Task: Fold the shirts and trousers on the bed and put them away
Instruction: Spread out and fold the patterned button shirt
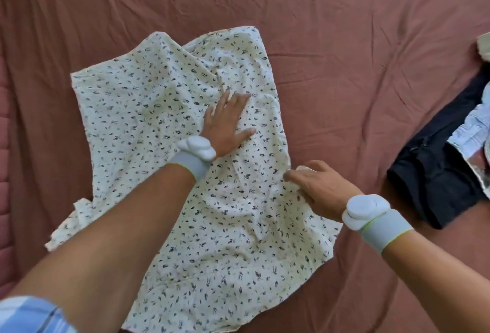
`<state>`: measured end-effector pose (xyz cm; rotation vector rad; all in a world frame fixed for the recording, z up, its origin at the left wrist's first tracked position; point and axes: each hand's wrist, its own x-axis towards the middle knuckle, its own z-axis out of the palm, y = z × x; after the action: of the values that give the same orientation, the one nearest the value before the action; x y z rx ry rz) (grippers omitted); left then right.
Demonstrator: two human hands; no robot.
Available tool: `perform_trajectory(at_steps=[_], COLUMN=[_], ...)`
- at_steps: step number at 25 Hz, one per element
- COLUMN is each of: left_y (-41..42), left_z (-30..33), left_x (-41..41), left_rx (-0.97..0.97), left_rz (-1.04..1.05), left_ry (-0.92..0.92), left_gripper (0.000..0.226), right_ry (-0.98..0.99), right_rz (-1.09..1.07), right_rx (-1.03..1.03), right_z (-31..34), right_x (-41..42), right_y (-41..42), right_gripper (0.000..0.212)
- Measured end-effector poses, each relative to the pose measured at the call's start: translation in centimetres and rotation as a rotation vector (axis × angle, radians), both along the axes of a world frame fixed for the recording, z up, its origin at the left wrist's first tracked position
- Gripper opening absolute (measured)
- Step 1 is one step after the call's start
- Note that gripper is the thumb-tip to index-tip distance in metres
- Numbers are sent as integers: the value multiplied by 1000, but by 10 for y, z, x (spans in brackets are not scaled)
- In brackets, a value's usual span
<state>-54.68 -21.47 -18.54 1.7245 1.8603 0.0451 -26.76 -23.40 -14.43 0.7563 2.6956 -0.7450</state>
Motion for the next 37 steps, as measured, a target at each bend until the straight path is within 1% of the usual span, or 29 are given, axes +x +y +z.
perform_trajectory(at_steps=[2,4,5,6,7,8,10,11,12,14,15,17,19,20,21,22,23,24,25,26,28,29,30,32,33,34,35,36,37], left_y=[-25,-49,-60,-71,-84,-99,-139,-164,-191,-231,-252,-281,-298,-299,-297,-297,-294,-290,-287,-284,-283,-283,-283,-277,-263,-236,-198,-149,-96], left_z=[-7,-9,-8,-5,0,4,12,14,17,19,23,27,27,25,24,22,21,21,18,16,19,27,38,70,91,108,128,149,169], left_x=[-13,-33,-42,-50,-57,-64,-76,-84,-96,-114,-126,-146,-165,-171,-177,-183,-189,-190,-190,-191,-198,-200,-203,-210,-212,-213,-210,-202,-189], left_rx=[-4,8,15,23,31,43,51,31,-1,-97,-139,-169,-172,-170,-161,-134,-91,-61,-39,-35,-104,-143,-181,-257,-249,-188,-106,-13,84], left_rz=[31,53,48,45,52,62,123,196,295,476,531,631,795,828,819,786,735,688,655,652,734,789,858,1053,1080,1076,1043,962,858], left_ry=[65,104,118,120,109,101,109,124,138,157,173,180,144,156,189,215,231,203,129,30,-242,-402,-549,-863,-950,-1009,-1057,-1091,-1121], left_gripper=[81,80,79,79,79,79,81,84,88,102,108,118,119,113,101,84,63,45,34,34,49,58,58,33,25,25,29,33,38], right_ry=[-212,-462,-546,-571,-518,-432,-179,-126,-106,-158,-175,-208,-259,-303,-368,-414,-423,-442,-452,-428,-355,-327,-294,-189,-85,32,152,291,426], right_rz=[-27,-140,-216,-261,-257,-220,-104,-40,5,41,93,227,356,399,418,369,318,311,308,306,271,195,103,-133,-253,-378,-537,-750,-998], right_rx=[117,163,197,262,322,328,220,105,-14,-259,-307,-316,-316,-297,-266,-217,-163,-128,-126,-119,-170,-294,-441,-741,-830,-867,-851,-759,-598], right_z=[9,23,28,32,31,29,27,30,35,41,43,44,37,31,25,21,18,16,15,14,21,31,41,67,81,90,99,105,111], right_x=[3,13,17,16,11,0,-35,-58,-84,-118,-136,-159,-170,-169,-168,-169,-170,-171,-175,-180,-194,-200,-205,-210,-208,-202,-191,-173,-151], right_y=[8,17,18,14,5,-8,-48,-70,-92,-128,-147,-186,-233,-255,-273,-287,-295,-299,-299,-297,-284,-273,-259,-223,-194,-158,-114,-67,-19], right_gripper=[40,34,29,27,31,39,58,64,68,76,81,98,114,118,114,100,80,61,48,39,32,34,36,34,29,23,18,15,11])
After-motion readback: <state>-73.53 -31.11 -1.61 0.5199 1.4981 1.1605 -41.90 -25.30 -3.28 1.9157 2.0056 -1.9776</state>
